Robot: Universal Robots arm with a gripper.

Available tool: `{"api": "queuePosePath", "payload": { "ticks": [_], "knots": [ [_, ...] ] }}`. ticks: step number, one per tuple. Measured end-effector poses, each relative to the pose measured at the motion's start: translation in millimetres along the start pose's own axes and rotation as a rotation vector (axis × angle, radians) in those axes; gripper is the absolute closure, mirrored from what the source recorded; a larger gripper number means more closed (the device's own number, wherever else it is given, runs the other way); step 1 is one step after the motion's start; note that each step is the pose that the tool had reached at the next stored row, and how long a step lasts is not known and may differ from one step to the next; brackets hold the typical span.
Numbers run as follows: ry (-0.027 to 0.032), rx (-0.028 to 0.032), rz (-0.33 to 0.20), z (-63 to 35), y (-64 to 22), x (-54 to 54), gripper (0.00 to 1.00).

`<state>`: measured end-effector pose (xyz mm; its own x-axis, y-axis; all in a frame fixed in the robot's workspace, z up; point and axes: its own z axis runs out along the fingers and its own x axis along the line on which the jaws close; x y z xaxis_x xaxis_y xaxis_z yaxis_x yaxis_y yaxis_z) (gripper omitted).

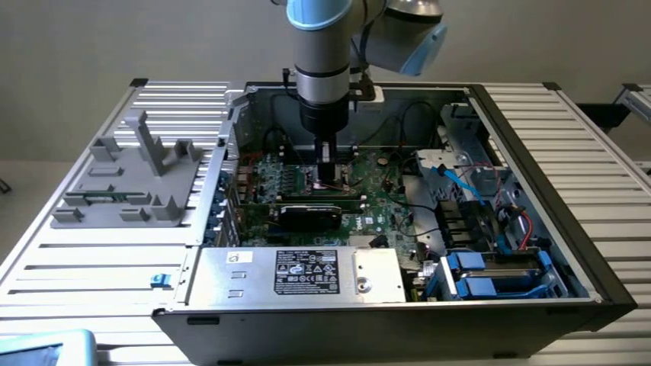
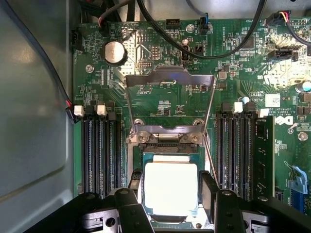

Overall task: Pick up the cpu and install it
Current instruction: 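Place the cpu into insertion slot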

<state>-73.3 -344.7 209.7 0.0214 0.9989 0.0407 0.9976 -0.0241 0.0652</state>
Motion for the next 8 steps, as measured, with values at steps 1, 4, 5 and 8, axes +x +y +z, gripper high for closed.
{"api": "queuePosePath", "payload": {
  "ticks": [1,4,5,8],
  "knots": [
    [-0.0001,0.0009,0.0,0.4,0.5,0.0,0.44],
    [-0.0004,0.0022,-0.002,1.5,1.0,0.0,0.44],
    [-0.0006,0.0026,-0.002,2.0,1.1,0.0,0.44],
    [-0.0032,0.0038,-0.003,2.5,1.1,-0.1,0.44]
  ]
}}
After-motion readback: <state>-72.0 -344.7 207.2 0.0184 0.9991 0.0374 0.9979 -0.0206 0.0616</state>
